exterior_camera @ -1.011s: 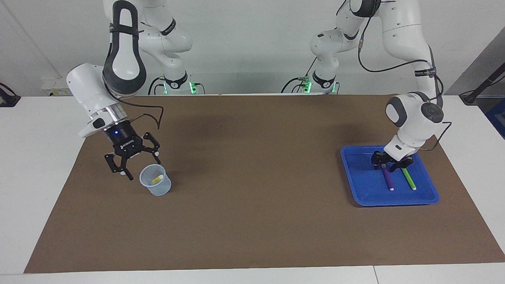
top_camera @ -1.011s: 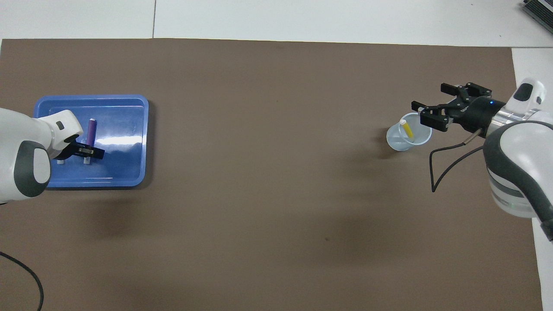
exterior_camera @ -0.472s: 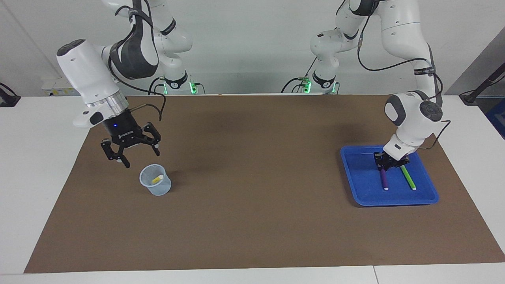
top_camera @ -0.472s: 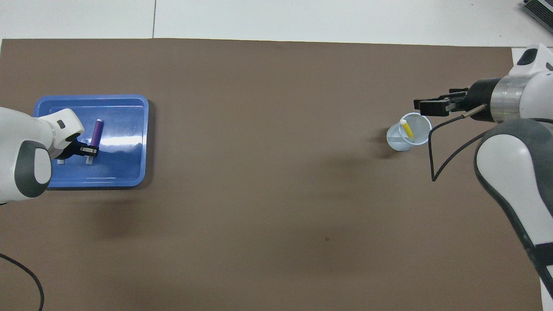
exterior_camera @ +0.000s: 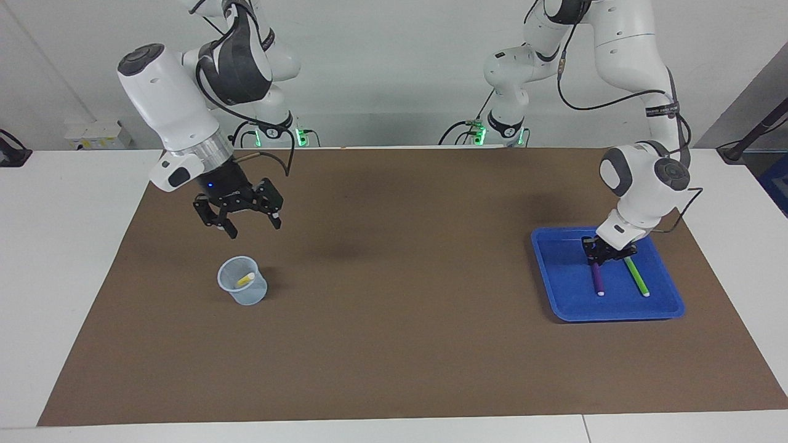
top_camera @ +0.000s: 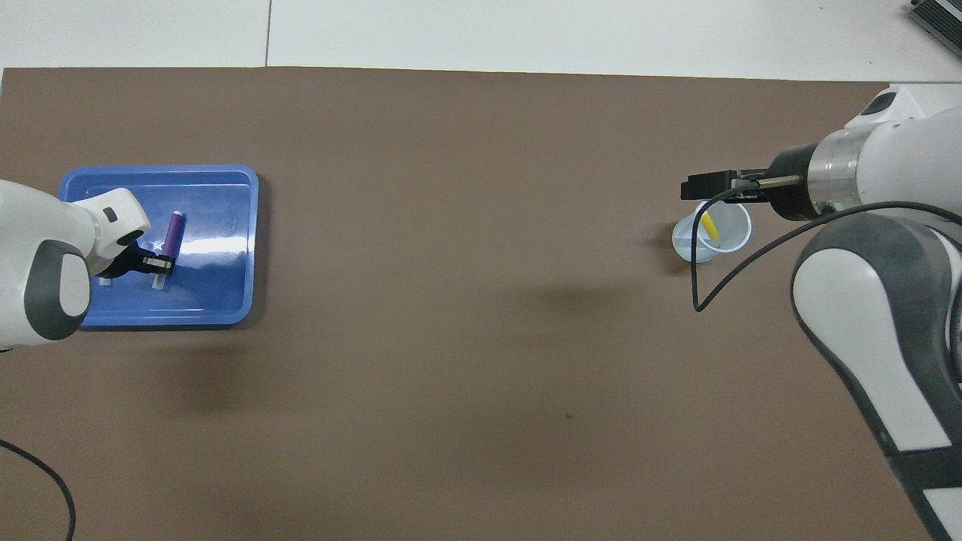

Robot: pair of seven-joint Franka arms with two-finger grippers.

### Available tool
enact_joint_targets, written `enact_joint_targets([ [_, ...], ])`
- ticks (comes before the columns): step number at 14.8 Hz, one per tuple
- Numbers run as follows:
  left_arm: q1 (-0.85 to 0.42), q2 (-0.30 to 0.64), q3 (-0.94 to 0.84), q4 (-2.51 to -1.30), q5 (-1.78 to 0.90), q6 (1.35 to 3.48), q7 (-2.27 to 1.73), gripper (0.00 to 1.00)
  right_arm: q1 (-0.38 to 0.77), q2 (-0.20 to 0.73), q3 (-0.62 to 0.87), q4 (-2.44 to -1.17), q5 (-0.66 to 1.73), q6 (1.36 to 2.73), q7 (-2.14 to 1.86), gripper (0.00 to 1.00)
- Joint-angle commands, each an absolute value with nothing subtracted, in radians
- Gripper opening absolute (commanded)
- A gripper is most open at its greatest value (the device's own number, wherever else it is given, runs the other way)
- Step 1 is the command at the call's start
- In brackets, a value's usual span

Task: Transfer and insert pens with both arms
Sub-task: 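Carry the purple pen to center while the right gripper reaches toward it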

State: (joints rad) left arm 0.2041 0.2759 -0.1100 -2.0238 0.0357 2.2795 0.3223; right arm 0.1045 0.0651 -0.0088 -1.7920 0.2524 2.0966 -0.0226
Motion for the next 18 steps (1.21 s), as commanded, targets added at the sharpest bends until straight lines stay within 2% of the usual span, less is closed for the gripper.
enact_joint_targets([
  [1, 0.112, 0.175, -0.101, -2.002, -0.049, 2.116, 0.211, 0.0, 0.097, 0.057, -0.006, -1.792, 0.213, 2.074, 0.009, 1.0],
  [6, -0.108, 0.071, -0.104, -2.0, -0.139, 2.01, -0.151, 0.0, 0.129, 0.08, 0.002, -1.683, 0.235, 1.889, 0.156, 1.0],
  [12, -0.392, 0.055, -0.117, -1.939, -0.227, 2.002, -0.541, 0.0, 0.259, 0.081, 0.014, -1.69, 0.34, 1.925, 0.267, 1.0],
  [15, -0.455, 0.055, -0.143, -1.879, -0.276, 2.003, -0.667, 0.0, 0.275, 0.109, 0.014, -1.697, 0.461, 1.922, 0.273, 1.0],
  [18, -0.456, 0.052, -0.225, -1.842, -0.324, 2.025, -0.756, 0.0, 0.302, 0.155, 0.015, -1.697, 0.511, 1.945, 0.272, 1.0],
])
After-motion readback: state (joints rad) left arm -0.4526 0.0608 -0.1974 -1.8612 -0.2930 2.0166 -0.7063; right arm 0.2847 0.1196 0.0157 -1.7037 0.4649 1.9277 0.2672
